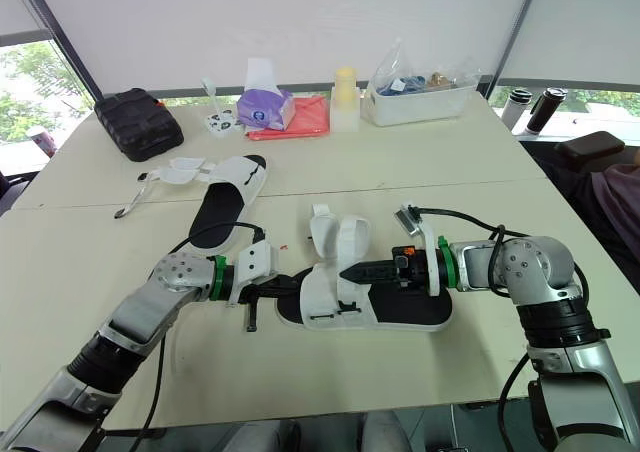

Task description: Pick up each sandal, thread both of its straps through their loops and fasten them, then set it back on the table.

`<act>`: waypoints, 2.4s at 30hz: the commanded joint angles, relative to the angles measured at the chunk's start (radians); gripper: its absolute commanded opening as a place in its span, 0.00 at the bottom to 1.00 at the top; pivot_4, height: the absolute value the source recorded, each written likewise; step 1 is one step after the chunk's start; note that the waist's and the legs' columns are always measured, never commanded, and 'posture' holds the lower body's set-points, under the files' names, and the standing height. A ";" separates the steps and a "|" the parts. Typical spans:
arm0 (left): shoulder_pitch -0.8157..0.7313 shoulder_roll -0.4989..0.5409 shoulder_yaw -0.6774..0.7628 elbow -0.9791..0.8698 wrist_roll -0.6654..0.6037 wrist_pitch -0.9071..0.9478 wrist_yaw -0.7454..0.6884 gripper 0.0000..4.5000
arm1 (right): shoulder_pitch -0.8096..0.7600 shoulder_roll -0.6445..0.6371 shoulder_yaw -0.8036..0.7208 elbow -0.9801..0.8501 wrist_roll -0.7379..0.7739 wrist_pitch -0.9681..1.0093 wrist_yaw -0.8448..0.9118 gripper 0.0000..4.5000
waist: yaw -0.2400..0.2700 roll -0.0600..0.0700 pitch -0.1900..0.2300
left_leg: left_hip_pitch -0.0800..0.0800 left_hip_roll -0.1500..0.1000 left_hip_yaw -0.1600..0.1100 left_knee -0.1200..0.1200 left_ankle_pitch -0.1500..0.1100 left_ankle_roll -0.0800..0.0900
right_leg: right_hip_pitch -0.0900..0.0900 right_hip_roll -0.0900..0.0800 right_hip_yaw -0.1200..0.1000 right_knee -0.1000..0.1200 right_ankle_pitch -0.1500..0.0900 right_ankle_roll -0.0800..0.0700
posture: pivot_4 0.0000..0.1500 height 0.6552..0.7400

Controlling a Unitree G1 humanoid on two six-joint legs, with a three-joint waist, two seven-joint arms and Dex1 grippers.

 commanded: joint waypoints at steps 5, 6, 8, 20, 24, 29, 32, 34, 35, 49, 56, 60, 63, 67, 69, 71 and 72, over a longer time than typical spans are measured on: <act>0.015 -0.011 -0.022 0.002 0.024 0.014 0.008 0.00 | 0.030 -0.052 0.087 -0.075 -0.188 -0.137 0.040 0.01 | 0.001 0.000 0.000 | 0.000 0.000 0.000 0.000 0.000 0.000 | 0.000 0.000 0.000 0.000 0.000 0.000 | 1.00 1.00; 0.016 -0.012 -0.022 0.001 0.024 0.015 0.009 0.00 | 0.041 -0.064 0.116 -0.086 -0.236 -0.184 0.052 0.01 | 0.001 0.000 0.000 | 0.000 0.000 0.000 0.000 0.000 0.000 | 0.000 0.000 0.000 0.000 0.000 0.000 | 1.00 1.00; 0.017 -0.013 -0.020 -0.001 0.024 0.016 0.010 0.00 | 0.048 -0.064 0.140 -0.088 -0.299 -0.253 0.058 0.01 | -0.001 0.000 0.000 | 0.000 0.000 0.000 0.000 0.000 0.000 | 0.000 0.000 0.000 0.000 0.000 0.000 | 1.00 1.00; 0.014 -0.019 -0.017 0.003 0.026 0.015 0.014 0.00 | 0.047 -0.036 0.059 -0.101 -0.230 -0.170 0.131 0.01 | 0.000 0.000 0.000 | 0.000 0.000 0.000 0.000 0.000 0.000 | 0.000 0.000 0.000 0.000 0.000 0.000 | 1.00 1.00; 0.015 -0.019 -0.016 0.001 0.026 0.017 0.016 0.00 | 0.057 -0.044 0.030 -0.126 -0.206 -0.142 0.143 0.01 | 0.000 0.000 0.000 | 0.000 0.000 0.000 0.000 0.000 0.000 | 0.000 0.000 0.000 0.000 0.000 0.000 | 1.00 1.00; 0.014 -0.020 -0.014 0.004 0.025 0.016 0.019 0.00 | 0.085 -0.063 0.043 -0.199 -0.232 -0.200 0.171 0.01 | -0.001 0.000 0.000 | 0.000 0.000 0.000 0.000 0.000 0.000 | 0.000 0.000 0.000 0.000 0.000 0.000 | 1.00 1.00; 0.014 -0.022 -0.013 0.006 0.024 0.016 0.020 0.00 | 0.104 -0.080 0.071 -0.244 -0.270 -0.261 0.192 0.01 | -0.002 0.000 0.000 | 0.000 0.000 0.000 -0.001 0.000 0.000 | -0.001 0.000 0.000 0.000 0.000 0.000 | 1.00 1.00; 0.014 -0.023 -0.012 0.007 0.023 0.017 0.021 0.00 | 0.117 -0.083 0.087 -0.270 -0.301 -0.319 0.210 0.01 | -0.002 0.000 0.000 | 0.000 0.000 0.000 -0.001 0.000 0.000 | -0.001 0.000 0.000 0.000 0.000 0.000 | 1.00 1.00; 0.014 -0.024 -0.012 0.007 0.022 0.017 0.022 0.00 | 0.120 -0.083 0.093 -0.279 -0.315 -0.345 0.219 0.01 | -0.003 0.000 0.000 | 0.000 0.000 0.000 -0.001 0.000 0.000 | -0.001 0.000 0.000 0.000 0.000 0.000 | 1.00 1.00; 0.052 -0.006 -0.018 -0.065 -0.036 0.086 -0.031 0.00 | 0.078 -0.155 0.175 -0.275 -0.507 -0.584 0.360 0.01 | -0.002 0.000 0.000 | 0.000 0.000 0.000 -0.001 0.000 0.000 | -0.001 0.001 0.000 0.000 0.000 0.000 | 1.00 1.00; 0.065 0.018 -0.029 -0.114 -0.080 0.154 -0.076 0.00 | 0.080 -0.169 0.167 -0.268 -0.526 -0.590 0.386 0.01 | -0.001 0.000 0.000 | 0.000 0.000 0.000 -0.001 0.000 0.000 | -0.001 0.000 0.000 -0.001 0.000 0.000 | 1.00 1.00; 0.065 0.012 -0.038 -0.128 -0.101 0.189 -0.091 0.00 | 0.063 -0.175 0.162 -0.270 -0.509 -0.555 0.404 0.01 | -0.001 0.000 0.000 | 0.000 0.000 0.000 -0.001 0.000 0.000 | -0.001 0.000 0.000 -0.001 0.000 0.000 | 1.00 1.00; 0.065 0.007 -0.049 -0.145 -0.119 0.220 -0.100 0.00 | 0.054 -0.180 0.165 -0.277 -0.497 -0.526 0.421 0.01 | 0.000 0.000 0.000 | 0.000 0.000 0.000 -0.001 0.000 0.000 | -0.001 0.000 0.000 -0.001 0.000 0.000 | 1.00 1.00; 0.064 -0.008 -0.063 -0.154 -0.124 0.238 -0.095 0.00 | 0.051 -0.186 0.172 -0.304 -0.479 -0.488 0.439 0.01 | 0.000 0.000 0.000 | -0.001 0.000 0.000 -0.001 0.000 0.000 | -0.001 0.000 0.000 -0.001 0.000 0.000 | 1.00 1.00; 0.062 -0.019 -0.069 -0.152 -0.121 0.240 -0.087 0.00 | 0.054 -0.182 0.175 -0.323 -0.471 -0.475 0.438 0.01 | 0.001 0.000 0.000 | -0.001 0.000 0.000 -0.001 0.000 0.000 | -0.001 0.000 0.000 -0.001 0.000 0.000 | 1.00 1.00; 0.062 -0.029 -0.072 -0.151 -0.116 0.242 -0.081 0.00 | 0.064 -0.180 0.183 -0.347 -0.471 -0.472 0.436 0.01 | 0.001 0.000 0.000 | -0.001 0.000 0.000 -0.001 0.000 0.000 | -0.001 0.000 0.000 -0.001 0.000 0.000 | 1.00 1.00; 0.063 -0.032 -0.073 -0.150 -0.115 0.242 -0.079 0.00 | 0.070 -0.180 0.188 -0.357 -0.474 -0.473 0.435 0.01 | 0.001 0.000 0.000 | -0.001 0.000 0.000 -0.001 0.000 0.000 | -0.001 0.000 0.000 -0.001 0.000 0.000 | 1.00 1.00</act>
